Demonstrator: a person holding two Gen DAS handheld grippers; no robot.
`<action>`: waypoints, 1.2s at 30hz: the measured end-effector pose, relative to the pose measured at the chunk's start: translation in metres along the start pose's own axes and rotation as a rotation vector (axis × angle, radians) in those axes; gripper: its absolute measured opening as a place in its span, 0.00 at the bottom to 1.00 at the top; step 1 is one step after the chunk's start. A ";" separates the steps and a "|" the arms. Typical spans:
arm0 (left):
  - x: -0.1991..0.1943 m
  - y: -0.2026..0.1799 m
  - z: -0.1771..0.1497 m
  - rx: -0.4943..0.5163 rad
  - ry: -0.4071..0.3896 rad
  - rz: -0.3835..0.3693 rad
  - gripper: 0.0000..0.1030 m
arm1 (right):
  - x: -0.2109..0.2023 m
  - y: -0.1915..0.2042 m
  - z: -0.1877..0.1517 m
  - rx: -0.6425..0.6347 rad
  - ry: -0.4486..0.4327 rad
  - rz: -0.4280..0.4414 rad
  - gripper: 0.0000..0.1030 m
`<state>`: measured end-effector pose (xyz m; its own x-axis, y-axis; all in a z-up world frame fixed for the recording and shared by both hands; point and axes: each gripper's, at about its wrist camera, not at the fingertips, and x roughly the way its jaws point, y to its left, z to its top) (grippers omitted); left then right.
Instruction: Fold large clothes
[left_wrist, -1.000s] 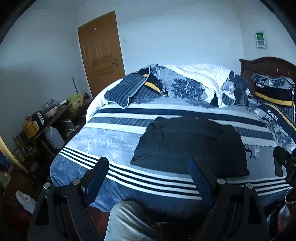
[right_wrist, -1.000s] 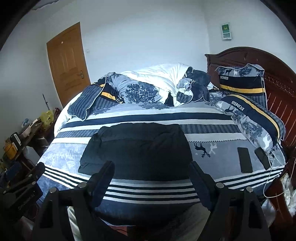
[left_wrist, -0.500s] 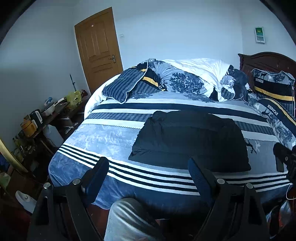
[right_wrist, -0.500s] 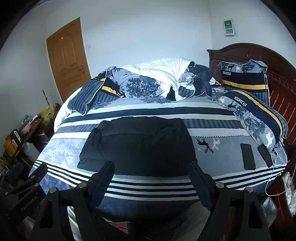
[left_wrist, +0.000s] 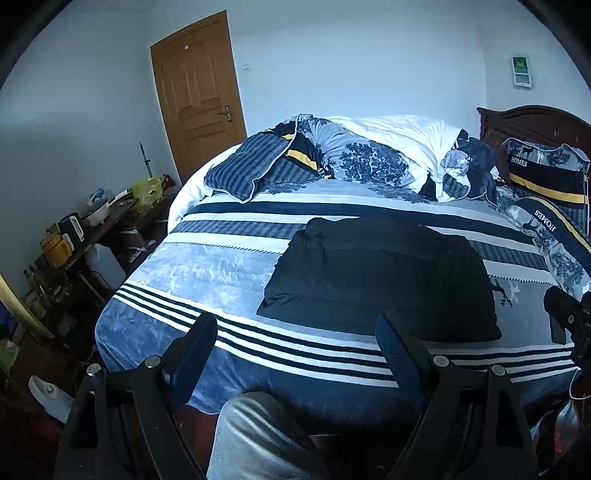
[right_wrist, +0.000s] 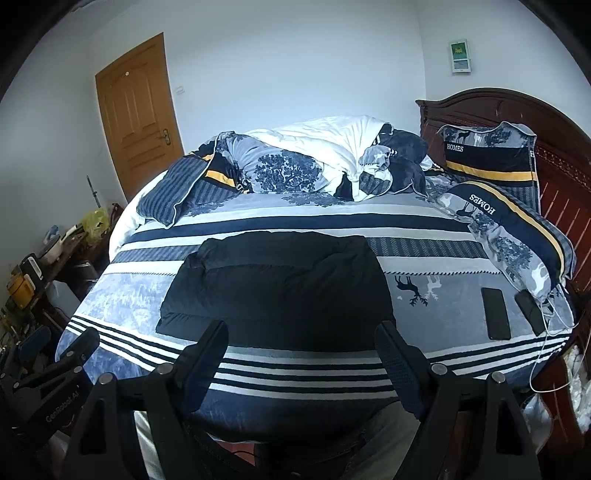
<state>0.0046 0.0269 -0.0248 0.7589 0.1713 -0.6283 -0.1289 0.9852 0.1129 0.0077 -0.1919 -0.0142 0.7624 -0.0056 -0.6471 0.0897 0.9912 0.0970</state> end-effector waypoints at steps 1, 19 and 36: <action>0.000 -0.001 0.000 0.001 0.001 -0.001 0.85 | 0.000 0.000 0.000 0.001 0.001 0.001 0.82; -0.005 0.003 0.002 0.002 -0.012 0.003 0.85 | -0.002 0.002 0.000 0.005 0.002 0.002 0.82; -0.024 0.007 -0.001 0.000 -0.059 0.006 0.85 | -0.032 0.003 0.002 -0.007 -0.060 0.006 0.82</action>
<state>-0.0154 0.0296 -0.0093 0.7942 0.1762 -0.5815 -0.1330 0.9842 0.1166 -0.0151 -0.1886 0.0088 0.8000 -0.0078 -0.5999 0.0810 0.9921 0.0953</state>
